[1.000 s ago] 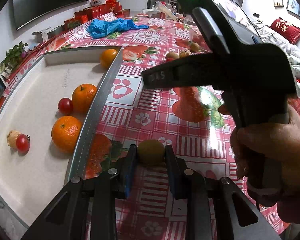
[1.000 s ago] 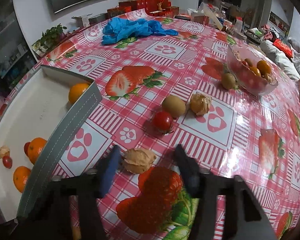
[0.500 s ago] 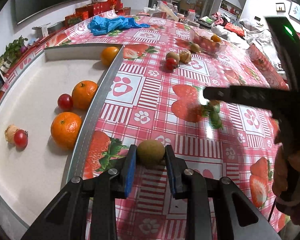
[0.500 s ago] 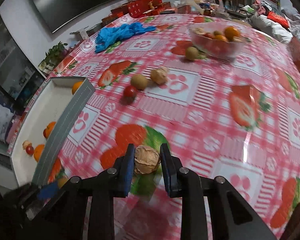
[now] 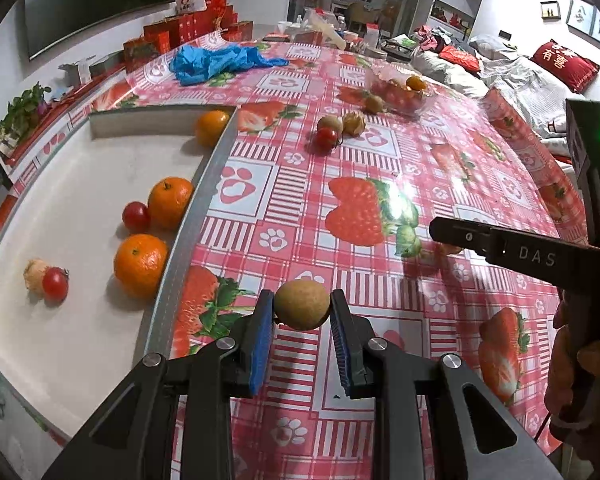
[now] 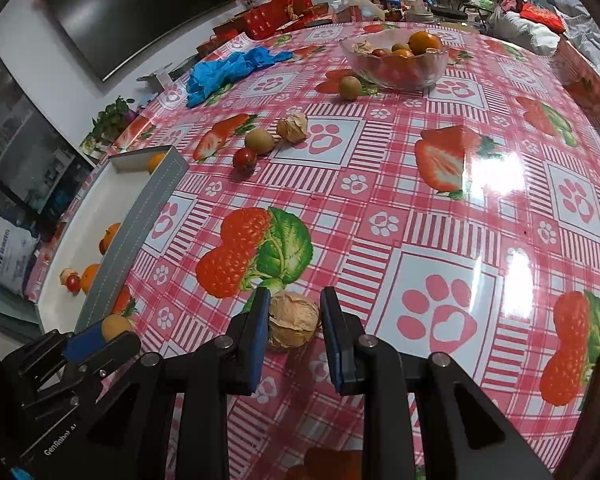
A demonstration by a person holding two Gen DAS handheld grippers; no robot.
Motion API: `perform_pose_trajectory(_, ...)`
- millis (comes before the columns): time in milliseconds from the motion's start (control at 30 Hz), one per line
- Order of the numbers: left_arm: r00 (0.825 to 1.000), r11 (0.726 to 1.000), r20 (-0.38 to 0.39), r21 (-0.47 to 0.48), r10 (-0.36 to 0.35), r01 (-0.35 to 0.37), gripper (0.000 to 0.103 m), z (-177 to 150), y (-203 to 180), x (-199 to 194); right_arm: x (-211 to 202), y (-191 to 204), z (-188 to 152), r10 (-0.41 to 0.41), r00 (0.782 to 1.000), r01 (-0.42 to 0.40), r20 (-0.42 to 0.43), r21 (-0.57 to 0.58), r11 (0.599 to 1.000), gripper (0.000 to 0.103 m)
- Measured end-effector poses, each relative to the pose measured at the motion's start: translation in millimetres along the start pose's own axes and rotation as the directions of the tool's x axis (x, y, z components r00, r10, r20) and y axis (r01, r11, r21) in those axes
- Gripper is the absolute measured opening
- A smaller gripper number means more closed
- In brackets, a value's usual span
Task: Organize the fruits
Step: 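Carry the kiwi in the left gripper over the white tray while the right gripper carries the walnut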
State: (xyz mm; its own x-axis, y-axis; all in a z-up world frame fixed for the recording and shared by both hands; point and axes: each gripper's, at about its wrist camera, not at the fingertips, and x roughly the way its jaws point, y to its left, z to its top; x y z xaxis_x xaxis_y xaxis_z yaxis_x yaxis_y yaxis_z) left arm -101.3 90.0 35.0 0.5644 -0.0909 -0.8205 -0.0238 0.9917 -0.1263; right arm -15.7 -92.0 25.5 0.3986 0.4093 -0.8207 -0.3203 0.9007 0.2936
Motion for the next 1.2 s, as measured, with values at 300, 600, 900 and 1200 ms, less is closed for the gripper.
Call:
perform_pose_trajectory(300,0.999,1.000,0.052,-0.003,0.008,-0.008,0.029,10,10,-26,-4,13,1,0.023,1.000,-0.023,0.000,-0.021,1.000,0.028)
perform_pose_trajectory(600,0.994,0.997,0.092,-0.044,0.062,-0.058,0.029,22,44,-40,-2,37,13,0.055,0.998,-0.055,-0.007,-0.050,0.997,0.028)
perform_pose_trajectory(900,0.982,0.984,0.125,-0.122,0.145,-0.130,0.029,41,97,-51,4,82,42,0.108,0.994,-0.109,-0.015,-0.103,0.989,0.028)
perform_pose_trajectory(1200,0.975,0.971,0.129,-0.185,0.180,-0.155,0.029,63,138,-48,20,154,75,0.172,0.984,-0.178,-0.048,-0.191,0.965,0.028)
